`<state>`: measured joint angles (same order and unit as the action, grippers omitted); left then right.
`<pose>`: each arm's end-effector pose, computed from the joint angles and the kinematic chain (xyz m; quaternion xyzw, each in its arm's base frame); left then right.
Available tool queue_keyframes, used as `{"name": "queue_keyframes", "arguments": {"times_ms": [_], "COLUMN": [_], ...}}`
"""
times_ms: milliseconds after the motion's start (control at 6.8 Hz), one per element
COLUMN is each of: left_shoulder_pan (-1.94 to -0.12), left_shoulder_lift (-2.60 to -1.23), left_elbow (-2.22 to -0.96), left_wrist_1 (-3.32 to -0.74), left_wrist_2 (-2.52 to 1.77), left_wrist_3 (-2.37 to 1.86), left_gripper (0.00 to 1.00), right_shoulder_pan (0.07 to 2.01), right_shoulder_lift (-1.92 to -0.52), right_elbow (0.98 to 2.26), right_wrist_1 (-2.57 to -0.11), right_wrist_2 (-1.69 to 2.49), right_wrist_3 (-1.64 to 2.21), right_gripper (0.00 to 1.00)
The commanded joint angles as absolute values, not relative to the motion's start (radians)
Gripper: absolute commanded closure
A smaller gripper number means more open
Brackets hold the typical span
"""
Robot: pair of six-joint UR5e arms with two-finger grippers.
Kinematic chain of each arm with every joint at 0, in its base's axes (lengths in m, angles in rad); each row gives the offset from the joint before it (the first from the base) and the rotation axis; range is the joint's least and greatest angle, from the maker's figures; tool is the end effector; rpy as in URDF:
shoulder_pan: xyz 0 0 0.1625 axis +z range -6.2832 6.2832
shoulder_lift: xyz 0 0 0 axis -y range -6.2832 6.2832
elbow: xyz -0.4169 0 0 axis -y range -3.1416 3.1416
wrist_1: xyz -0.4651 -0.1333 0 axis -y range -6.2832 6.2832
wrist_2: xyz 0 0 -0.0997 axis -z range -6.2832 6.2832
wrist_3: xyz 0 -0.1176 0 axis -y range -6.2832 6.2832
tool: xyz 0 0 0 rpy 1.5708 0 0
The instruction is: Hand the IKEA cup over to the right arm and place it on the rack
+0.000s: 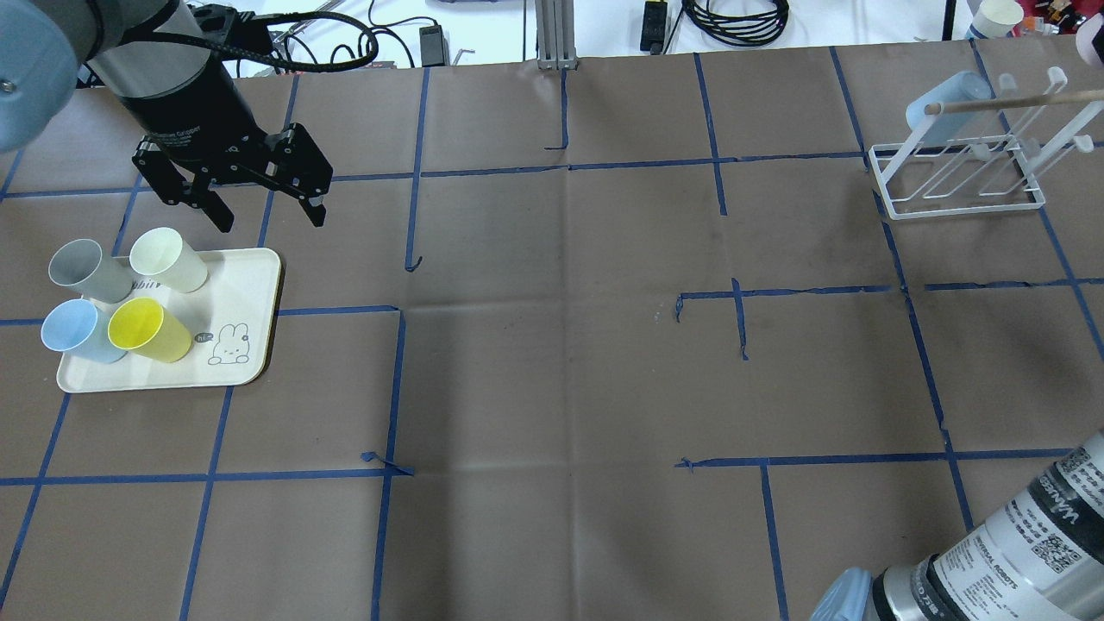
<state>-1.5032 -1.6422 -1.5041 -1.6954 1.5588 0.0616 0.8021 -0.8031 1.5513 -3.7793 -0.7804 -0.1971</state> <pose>-0.0953 -0.5863 0.4467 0.0034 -0.9979 -0.0641 0.0101 -0.3472 -0.6709 0.2360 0.0525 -0.7321 0.6784 0.0318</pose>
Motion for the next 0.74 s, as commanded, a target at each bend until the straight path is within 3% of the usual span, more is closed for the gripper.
{"name": "queue_keyframes", "arguments": {"times_ms": [0, 588], "left_shoulder_pan": [-1.503, -1.514], "left_shoulder_lift": [-1.658, -1.623], "left_elbow": [-1.508, -1.506], "left_wrist_1": [-1.684, -1.664], "left_wrist_2": [1.56, 1.519], "left_wrist_3": [0.055, 0.054], "left_gripper": [0.01, 0.0], "right_shoulder_pan": [0.83, 0.839], "right_shoulder_lift": [-0.763, -0.73], "right_elbow": [1.511, 1.516], "right_wrist_1": [-3.778, -3.78], "right_wrist_2": [-0.781, -0.775], "right_wrist_3": [-0.196, -0.195], "right_gripper": [0.52, 0.52]}}
